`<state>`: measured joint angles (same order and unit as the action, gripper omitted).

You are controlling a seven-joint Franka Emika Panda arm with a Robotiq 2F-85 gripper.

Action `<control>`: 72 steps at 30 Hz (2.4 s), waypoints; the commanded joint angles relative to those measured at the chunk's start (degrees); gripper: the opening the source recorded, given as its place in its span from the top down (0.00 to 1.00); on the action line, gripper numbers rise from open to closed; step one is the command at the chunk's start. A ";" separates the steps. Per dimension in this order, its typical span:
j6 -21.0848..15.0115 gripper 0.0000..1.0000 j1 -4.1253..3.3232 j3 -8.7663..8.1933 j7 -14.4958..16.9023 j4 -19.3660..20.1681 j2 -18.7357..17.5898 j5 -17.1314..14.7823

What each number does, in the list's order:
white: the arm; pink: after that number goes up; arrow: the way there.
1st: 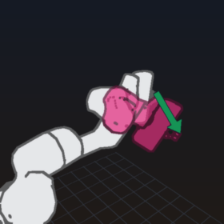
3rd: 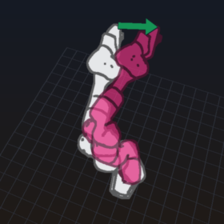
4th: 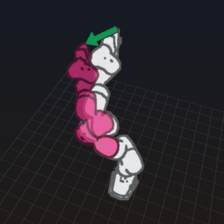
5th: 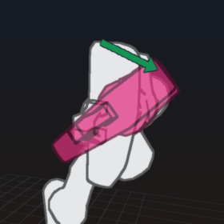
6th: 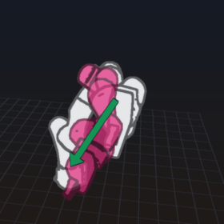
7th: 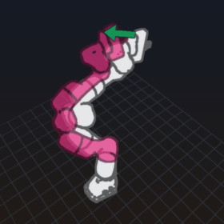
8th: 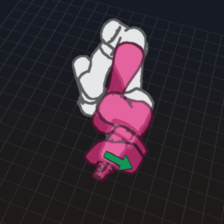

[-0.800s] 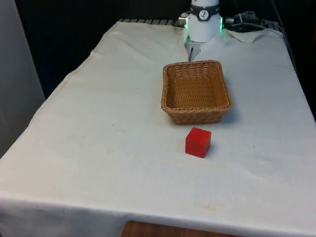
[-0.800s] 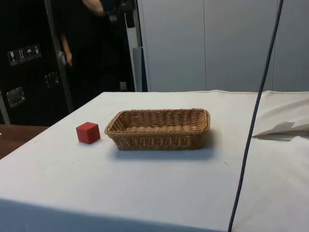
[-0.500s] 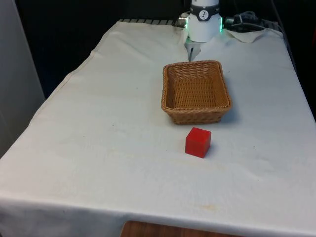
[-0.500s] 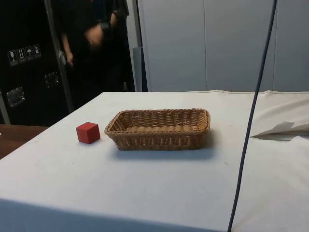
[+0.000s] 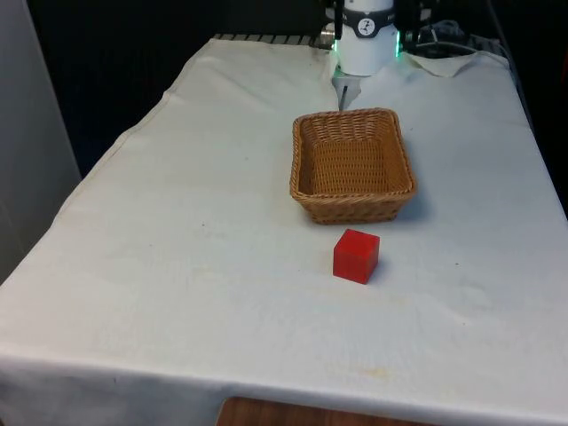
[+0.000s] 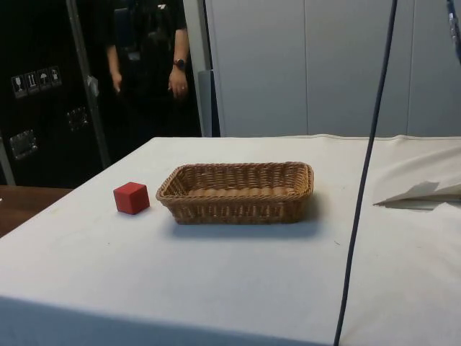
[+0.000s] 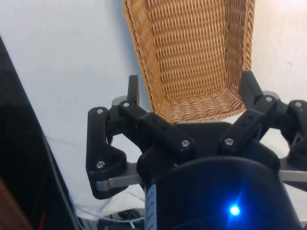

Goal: Pick up the cube and place it into the basket.

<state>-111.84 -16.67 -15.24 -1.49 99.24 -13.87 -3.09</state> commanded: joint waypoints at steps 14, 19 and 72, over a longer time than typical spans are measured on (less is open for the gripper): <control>-3.09 0.00 0.00 1.20 -2.46 -4.76 -5.79 -0.34; -3.95 0.00 0.06 1.32 -2.86 -5.61 -7.16 -0.40; -19.48 0.00 0.46 1.43 -4.64 -8.25 -22.00 -0.52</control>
<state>-130.98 -16.50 -13.98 -6.13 91.27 -35.41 -3.15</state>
